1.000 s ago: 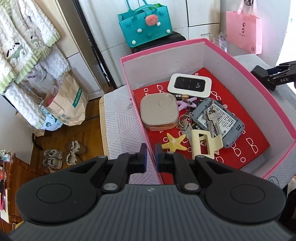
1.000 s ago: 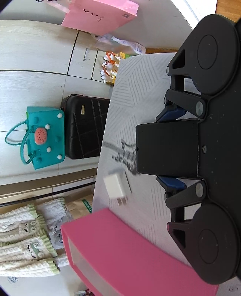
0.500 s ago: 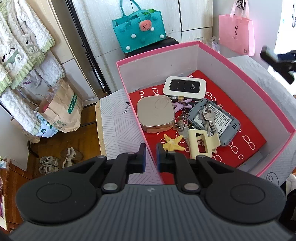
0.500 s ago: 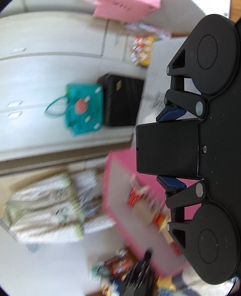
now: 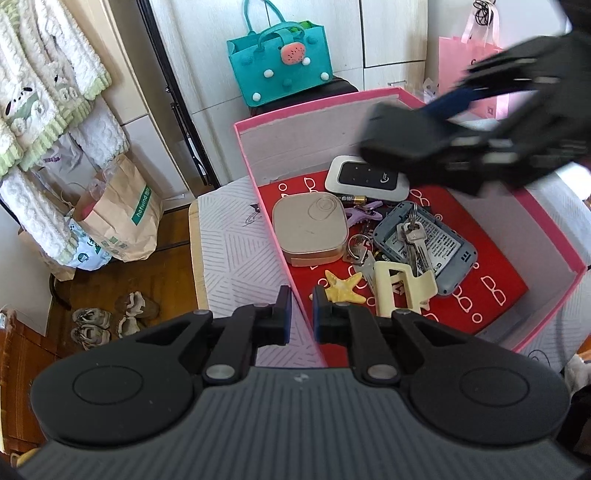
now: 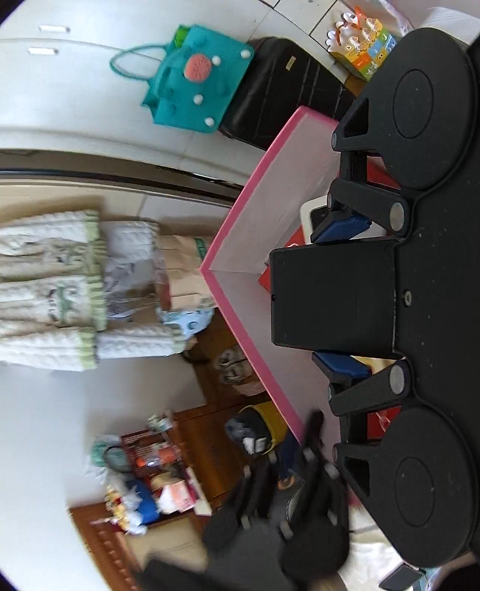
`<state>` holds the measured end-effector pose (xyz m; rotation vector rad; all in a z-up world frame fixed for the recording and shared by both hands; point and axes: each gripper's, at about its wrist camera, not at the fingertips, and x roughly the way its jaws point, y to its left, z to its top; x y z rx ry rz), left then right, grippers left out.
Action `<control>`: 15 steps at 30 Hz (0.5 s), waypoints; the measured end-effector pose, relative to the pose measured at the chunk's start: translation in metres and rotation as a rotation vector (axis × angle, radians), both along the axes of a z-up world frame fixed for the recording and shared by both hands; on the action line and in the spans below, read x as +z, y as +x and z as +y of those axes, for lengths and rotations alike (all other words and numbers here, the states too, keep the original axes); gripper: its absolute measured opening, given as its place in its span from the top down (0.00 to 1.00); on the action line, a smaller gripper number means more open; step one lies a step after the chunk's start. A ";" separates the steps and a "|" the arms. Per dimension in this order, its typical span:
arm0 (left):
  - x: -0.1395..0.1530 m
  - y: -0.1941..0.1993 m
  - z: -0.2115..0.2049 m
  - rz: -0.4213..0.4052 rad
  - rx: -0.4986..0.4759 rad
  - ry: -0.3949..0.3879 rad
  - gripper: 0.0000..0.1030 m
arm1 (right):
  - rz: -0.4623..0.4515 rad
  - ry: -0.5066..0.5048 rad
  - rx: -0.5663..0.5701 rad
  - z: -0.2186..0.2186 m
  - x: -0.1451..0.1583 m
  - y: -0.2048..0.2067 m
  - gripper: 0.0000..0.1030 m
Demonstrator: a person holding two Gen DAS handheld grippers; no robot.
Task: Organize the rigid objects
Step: 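Carry the black power bank into the box and release it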
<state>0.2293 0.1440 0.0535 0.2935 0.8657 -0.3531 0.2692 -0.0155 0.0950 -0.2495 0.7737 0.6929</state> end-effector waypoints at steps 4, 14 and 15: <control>0.001 0.001 0.001 0.006 0.008 -0.012 0.90 | 0.109 -0.013 -0.045 0.014 -0.019 0.047 0.35; 0.000 0.001 0.000 0.006 0.009 -0.010 0.90 | 0.247 0.120 -0.143 0.003 -0.042 0.070 0.34; 0.001 0.002 0.000 0.007 0.009 -0.009 0.90 | 0.236 0.129 -0.145 -0.001 -0.040 0.068 0.33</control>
